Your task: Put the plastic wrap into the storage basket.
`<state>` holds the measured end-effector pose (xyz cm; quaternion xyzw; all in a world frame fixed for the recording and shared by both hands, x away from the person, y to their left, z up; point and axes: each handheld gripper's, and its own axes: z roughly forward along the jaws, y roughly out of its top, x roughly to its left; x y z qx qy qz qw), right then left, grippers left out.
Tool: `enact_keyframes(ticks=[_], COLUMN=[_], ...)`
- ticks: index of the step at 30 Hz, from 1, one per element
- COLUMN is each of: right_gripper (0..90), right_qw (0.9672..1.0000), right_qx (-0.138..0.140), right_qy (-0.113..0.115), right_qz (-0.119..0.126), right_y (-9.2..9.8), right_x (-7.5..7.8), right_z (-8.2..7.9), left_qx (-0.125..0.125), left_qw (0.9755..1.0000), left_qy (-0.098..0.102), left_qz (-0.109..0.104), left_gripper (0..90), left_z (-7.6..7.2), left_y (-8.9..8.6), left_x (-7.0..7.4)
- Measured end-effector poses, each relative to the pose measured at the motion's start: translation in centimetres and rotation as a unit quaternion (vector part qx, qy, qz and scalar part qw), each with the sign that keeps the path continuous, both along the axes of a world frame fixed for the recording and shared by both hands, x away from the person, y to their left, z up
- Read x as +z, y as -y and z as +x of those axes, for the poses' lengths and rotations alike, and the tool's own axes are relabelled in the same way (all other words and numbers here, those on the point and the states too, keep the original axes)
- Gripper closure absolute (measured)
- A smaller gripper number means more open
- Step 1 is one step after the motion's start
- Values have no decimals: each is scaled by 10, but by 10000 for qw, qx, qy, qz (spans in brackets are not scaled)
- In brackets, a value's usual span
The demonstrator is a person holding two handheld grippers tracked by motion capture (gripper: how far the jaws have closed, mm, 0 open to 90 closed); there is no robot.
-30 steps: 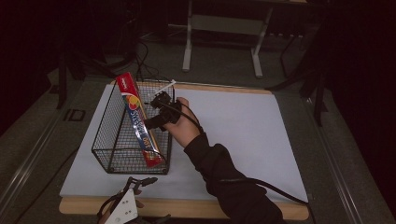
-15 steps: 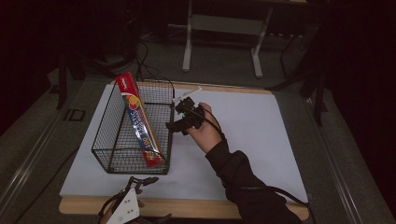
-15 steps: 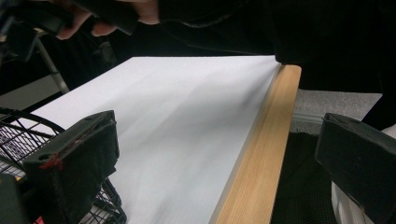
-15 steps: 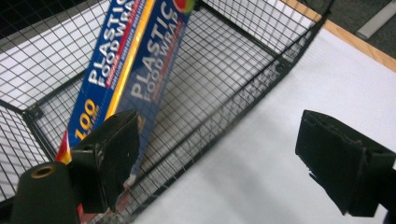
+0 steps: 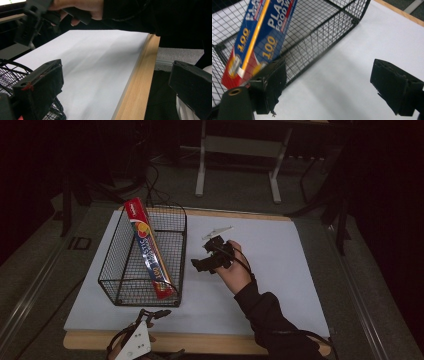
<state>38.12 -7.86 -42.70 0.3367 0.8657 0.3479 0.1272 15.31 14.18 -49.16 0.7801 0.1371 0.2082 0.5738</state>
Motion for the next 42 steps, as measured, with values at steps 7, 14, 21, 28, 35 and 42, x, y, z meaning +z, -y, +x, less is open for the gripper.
enact_keyframes(ticks=[7,14,21,28,35,42], right_gripper=[135,135,134,133,133,133], right_qw=[9999,9997,9995,9993,9996,9994], right_qx=[88,33,13,64,-7,-23], right_qy=[56,89,106,95,109,213], right_qz=[86,232,286,347,245,269], right_y=[18,43,60,74,86,88], right_x=[-15,-30,-46,-58,-72,-73], right_z=[-7,-13,-21,-26,-29,-28], left_qx=[12,6,0,-3,-2,-2], left_qw=[10000,10000,10000,10000,10000,10000], left_qy=[5,7,-21,-13,-2,-5], left_qz=[5,11,-1,7,-43,-53], left_gripper=[1,1,1,1,1,1], left_z=[0,-1,0,0,-1,-1], left_y=[0,1,1,1,-1,-3], left_x=[0,0,0,0,1,2])
